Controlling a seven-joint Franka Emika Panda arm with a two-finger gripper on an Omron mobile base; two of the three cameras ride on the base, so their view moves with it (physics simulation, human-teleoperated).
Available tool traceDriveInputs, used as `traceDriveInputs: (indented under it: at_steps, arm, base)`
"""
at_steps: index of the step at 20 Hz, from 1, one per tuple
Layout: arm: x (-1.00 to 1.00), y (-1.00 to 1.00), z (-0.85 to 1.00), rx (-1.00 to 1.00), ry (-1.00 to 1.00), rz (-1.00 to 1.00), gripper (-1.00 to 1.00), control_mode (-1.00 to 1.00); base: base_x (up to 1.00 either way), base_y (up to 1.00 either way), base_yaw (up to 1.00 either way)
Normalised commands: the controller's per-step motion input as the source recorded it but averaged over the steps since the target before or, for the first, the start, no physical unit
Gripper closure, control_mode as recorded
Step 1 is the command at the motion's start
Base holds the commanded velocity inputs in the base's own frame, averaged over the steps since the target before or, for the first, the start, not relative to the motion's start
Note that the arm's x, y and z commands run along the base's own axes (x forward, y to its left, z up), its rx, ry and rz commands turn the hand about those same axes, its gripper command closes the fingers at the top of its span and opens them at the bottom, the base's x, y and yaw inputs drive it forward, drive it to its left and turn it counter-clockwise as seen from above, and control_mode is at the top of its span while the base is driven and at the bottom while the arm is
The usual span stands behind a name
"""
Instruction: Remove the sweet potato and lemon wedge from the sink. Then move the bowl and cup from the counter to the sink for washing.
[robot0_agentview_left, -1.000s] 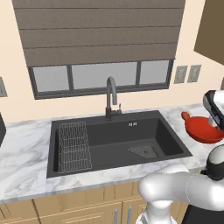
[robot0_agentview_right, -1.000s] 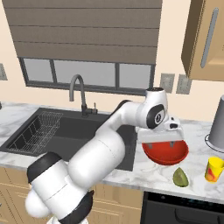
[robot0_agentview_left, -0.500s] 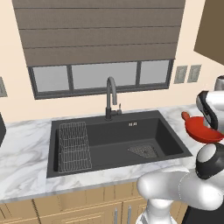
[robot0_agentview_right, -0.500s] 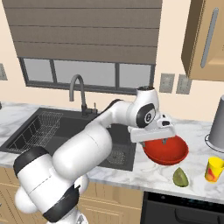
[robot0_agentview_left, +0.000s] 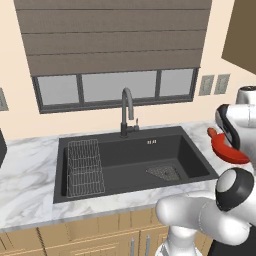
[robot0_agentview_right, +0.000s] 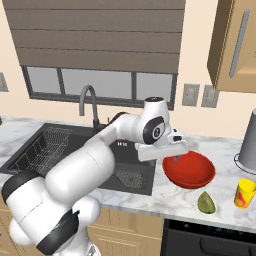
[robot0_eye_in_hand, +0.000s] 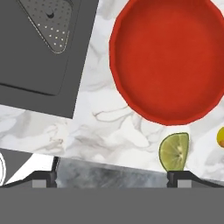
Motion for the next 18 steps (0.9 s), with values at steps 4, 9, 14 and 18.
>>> traceDriveInputs:
  at_steps: [4,9,14,18]
  arm:
    - [0.03,0.28,-0.06,0.00,-0.05,0.01,-1.00,-1.00]
    - [0.09,0.19,-0.12,0.00,-0.04,0.00,-1.00,-1.00]
    - [0.17,0.13,-0.14,0.00,0.00,0.00,-1.00,-1.00]
    - [0.23,0.06,-0.16,-0.01,0.00,0.00,-1.00,-1.00]
  base:
    - [0.00,0.00,0.00]
    - [0.00,0.00,0.00]
    - [0.00,0.00,0.00]
    - [0.00,0.00,0.00]
